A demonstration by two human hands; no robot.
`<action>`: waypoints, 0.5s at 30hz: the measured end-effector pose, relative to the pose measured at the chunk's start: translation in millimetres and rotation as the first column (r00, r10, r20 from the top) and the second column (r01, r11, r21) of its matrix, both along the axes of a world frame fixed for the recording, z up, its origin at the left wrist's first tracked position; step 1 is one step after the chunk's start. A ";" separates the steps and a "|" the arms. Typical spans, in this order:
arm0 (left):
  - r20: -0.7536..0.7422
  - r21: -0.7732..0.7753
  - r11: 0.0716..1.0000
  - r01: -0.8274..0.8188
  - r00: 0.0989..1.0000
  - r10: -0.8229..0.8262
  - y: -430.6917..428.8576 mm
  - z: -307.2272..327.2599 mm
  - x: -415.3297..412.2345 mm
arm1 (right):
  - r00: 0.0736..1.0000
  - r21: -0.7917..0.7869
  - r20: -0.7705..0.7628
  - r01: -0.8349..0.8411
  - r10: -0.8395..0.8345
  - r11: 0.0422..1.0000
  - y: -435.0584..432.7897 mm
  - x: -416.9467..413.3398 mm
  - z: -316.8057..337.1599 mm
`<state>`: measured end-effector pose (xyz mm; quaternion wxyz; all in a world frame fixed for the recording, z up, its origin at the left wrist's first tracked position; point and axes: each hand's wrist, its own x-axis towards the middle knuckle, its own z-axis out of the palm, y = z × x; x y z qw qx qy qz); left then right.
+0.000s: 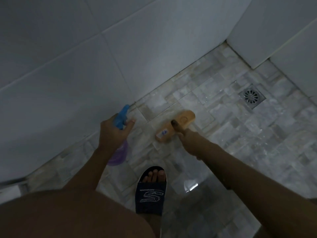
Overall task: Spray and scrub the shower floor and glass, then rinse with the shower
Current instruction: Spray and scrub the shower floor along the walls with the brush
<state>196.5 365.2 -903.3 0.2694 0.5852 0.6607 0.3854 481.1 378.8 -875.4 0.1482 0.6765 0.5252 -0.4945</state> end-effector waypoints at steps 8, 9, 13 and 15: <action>-0.155 -0.026 0.998 -0.057 0.986 0.053 4.5 -7.0 5.8 | 0.996 0.151 -0.090 0.033 -0.019 0.988 83.0 -68.8 -17.4; -0.123 -0.037 0.998 -0.051 0.991 0.046 5.4 -7.4 5.6 | 0.995 0.137 -0.097 0.039 -0.026 0.990 93.9 -75.3 -16.7; 0.035 -0.111 0.994 -0.005 0.999 0.009 9.3 -4.0 9.8 | 0.995 0.122 -0.103 0.031 -0.019 0.992 73.1 -54.6 -17.2; 0.104 -0.131 0.991 0.020 0.995 -0.007 9.0 -4.5 16.2 | 0.995 0.110 -0.087 0.057 -0.048 0.992 35.1 -22.2 -17.4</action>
